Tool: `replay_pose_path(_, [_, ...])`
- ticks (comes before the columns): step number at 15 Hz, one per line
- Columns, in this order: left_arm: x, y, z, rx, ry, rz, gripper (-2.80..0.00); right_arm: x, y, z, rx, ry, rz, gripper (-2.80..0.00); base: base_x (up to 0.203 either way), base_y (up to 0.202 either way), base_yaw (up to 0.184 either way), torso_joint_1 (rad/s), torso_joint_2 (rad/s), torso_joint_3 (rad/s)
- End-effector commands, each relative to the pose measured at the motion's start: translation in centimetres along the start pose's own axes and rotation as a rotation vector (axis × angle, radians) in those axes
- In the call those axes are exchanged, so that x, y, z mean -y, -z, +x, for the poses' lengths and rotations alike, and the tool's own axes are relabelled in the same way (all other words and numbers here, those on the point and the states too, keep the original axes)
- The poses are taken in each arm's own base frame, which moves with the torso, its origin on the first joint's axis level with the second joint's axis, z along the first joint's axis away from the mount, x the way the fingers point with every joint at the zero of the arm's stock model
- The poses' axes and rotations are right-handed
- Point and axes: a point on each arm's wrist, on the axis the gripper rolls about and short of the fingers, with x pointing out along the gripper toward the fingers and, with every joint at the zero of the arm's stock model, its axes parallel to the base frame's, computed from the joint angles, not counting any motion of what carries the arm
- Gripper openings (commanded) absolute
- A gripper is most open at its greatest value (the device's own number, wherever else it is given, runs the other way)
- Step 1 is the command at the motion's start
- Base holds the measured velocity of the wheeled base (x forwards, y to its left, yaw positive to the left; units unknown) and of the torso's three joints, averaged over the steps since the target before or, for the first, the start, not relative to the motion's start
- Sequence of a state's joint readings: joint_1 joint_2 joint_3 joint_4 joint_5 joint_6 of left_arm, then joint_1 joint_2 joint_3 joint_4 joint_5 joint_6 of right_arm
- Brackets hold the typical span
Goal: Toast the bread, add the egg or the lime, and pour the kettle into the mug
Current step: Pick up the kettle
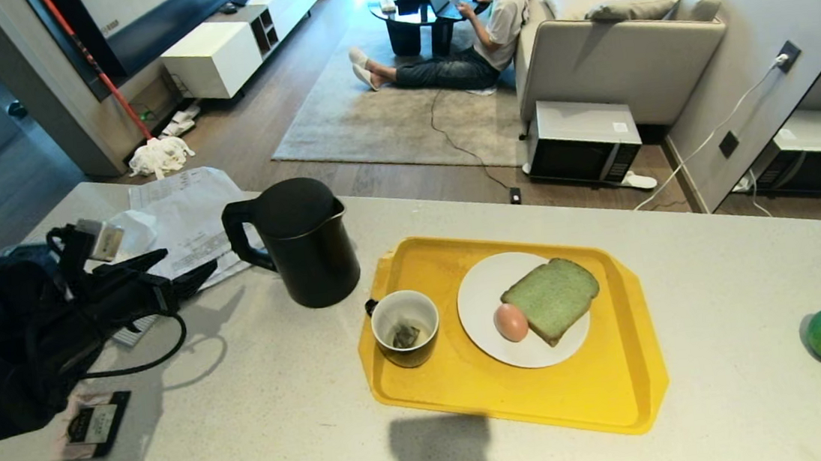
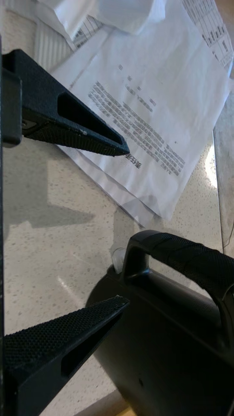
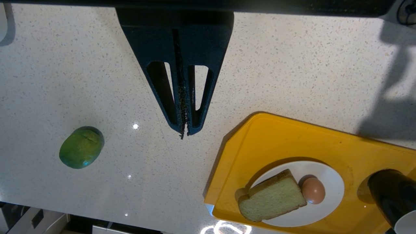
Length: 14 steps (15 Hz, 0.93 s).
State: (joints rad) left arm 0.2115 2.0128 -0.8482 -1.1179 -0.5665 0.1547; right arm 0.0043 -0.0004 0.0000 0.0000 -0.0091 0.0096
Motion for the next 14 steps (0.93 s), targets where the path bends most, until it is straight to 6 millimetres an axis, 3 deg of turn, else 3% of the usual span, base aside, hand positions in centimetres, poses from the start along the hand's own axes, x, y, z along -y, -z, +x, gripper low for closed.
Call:
replay_pose_path(1, [-0.3, 1.0, 2.2, 0.006, 0.018, 0.007, 0.0, 0.0, 0.0, 0.0, -0.002, 0.0, 0.0, -2.8, 0.0, 0.0, 0.0, 0.0, 0.0, 0.0])
replay_pose_path(4, [-0.8, 1.3, 4.3, 0.032, 0.017, 0.024, 0.0, 0.0, 0.0, 0.0, -0.002, 0.0, 0.0, -2.8, 0.0, 0.0, 0.0, 0.0, 0.0, 0.0])
replay_pose_path(7, [0.0, 1.1, 6.1, 0.063, 0.046, 0.04, 0.0, 0.0, 0.0, 0.0, -0.001, 0.0, 0.0, -2.8, 0.0, 0.0, 0.0, 0.0, 0.0, 0.0])
replay_pose_path(14, [1.2, 0.6, 8.0, 0.099, 0.065, 0.057, 0.0, 0.0, 0.0, 0.0, -0.002, 0.0, 0.0, -2.8, 0.0, 0.0, 0.0, 0.0, 0.0, 0.0])
